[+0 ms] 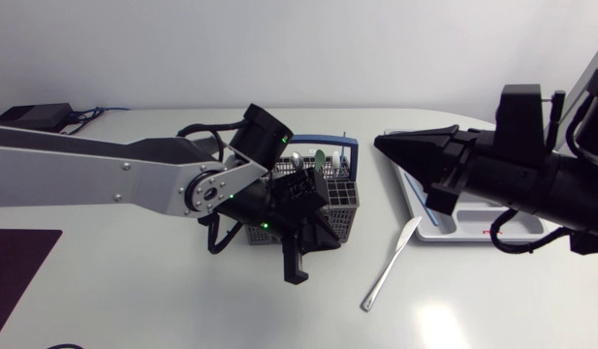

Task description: Unload the cutlery basket into the drawer organizer.

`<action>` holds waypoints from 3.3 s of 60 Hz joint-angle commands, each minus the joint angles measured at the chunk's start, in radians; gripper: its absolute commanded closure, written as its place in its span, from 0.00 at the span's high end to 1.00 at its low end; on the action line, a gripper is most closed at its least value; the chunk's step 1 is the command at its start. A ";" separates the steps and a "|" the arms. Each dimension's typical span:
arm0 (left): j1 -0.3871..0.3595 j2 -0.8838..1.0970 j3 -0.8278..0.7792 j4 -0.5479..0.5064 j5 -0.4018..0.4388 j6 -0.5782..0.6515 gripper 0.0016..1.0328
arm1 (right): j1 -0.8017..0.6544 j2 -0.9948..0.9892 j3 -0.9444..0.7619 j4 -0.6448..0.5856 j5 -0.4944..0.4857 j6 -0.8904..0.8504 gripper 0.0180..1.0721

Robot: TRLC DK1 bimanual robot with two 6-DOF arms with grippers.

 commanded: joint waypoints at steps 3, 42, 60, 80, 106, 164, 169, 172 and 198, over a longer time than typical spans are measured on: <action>-0.013 -0.051 -0.048 0.008 -0.028 0.044 0.11 | -0.017 -0.046 -0.047 -0.033 -0.011 -0.045 0.11; -0.101 -0.112 -0.075 -0.003 -0.192 0.061 0.04 | -0.204 -0.141 -0.101 -0.202 -0.141 -0.213 0.12; -0.151 -0.128 -0.066 -0.019 -0.296 0.052 0.61 | -0.314 -0.140 -0.116 -0.329 -0.169 -0.369 0.41; -0.263 0.043 0.186 -0.240 -0.366 -0.127 0.68 | -0.420 -0.157 -0.149 -0.400 -0.179 -0.430 0.47; -0.345 0.420 0.597 -0.523 -0.379 -0.319 0.60 | -0.596 -0.212 -0.195 -0.446 -0.282 -0.450 0.47; -0.319 0.721 0.822 -0.546 -0.505 -0.508 0.39 | -0.865 -0.221 -0.188 -0.502 -0.451 -0.450 0.47; -0.319 0.724 0.822 -0.544 -0.527 -0.508 0.21 | -0.866 -0.227 -0.188 -0.505 -0.452 -0.450 0.47; -0.319 0.724 0.818 -0.541 -0.528 -0.508 0.11 | -0.866 -0.227 -0.188 -0.505 -0.452 -0.450 0.47; -0.300 0.650 0.690 -0.467 -0.533 -0.479 0.03 | -0.866 -0.224 -0.181 -0.509 -0.458 -0.440 0.47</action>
